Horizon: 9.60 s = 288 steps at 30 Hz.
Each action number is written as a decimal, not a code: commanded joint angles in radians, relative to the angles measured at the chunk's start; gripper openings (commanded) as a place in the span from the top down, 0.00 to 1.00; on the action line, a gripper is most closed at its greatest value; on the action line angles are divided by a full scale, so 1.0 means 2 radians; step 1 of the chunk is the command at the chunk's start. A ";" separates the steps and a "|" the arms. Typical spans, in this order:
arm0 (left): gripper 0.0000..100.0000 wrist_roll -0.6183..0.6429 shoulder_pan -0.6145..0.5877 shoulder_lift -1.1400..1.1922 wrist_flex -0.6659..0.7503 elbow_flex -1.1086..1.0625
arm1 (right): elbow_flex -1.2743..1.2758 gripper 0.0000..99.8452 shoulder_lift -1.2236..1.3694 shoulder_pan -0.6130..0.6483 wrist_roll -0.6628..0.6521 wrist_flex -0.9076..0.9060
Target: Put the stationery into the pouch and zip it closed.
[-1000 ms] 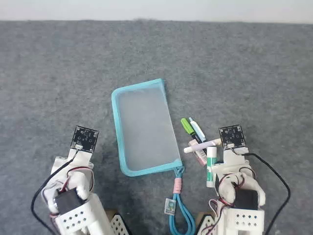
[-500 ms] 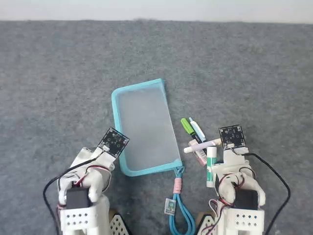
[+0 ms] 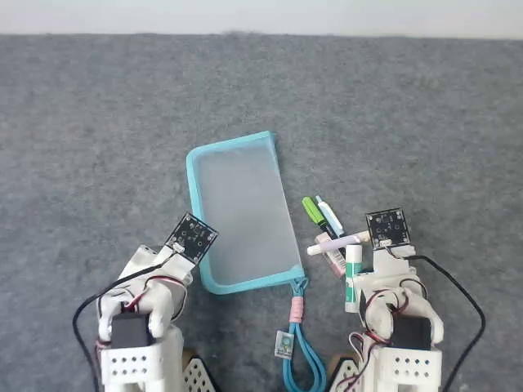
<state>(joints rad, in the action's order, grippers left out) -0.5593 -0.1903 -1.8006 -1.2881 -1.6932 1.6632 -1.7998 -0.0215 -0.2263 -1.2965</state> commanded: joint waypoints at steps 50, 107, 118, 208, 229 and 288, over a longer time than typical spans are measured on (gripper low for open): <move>0.94 0.120 -0.044 -0.009 0.056 0.100 | -0.419 0.98 0.433 0.264 -0.006 -0.010; 0.90 0.128 -0.164 0.390 0.268 0.137 | -0.618 0.98 0.825 0.330 0.036 0.053; 0.90 0.128 -0.164 0.389 0.268 0.137 | -0.484 0.97 0.803 0.328 0.077 0.156; 0.79 0.195 0.142 0.206 0.052 0.285 | -0.419 0.99 0.546 0.266 0.012 0.146; 0.80 0.240 -0.033 0.424 0.167 0.306 | -0.528 0.90 0.805 0.345 0.056 0.161; 0.80 0.308 0.163 0.430 0.277 0.231 | -1.063 0.99 0.728 0.330 0.015 -0.168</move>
<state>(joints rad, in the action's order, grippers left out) -0.0100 -0.0092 -0.9475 -0.7956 -1.2421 -0.2256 -0.4219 0.6015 -0.1711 -1.5666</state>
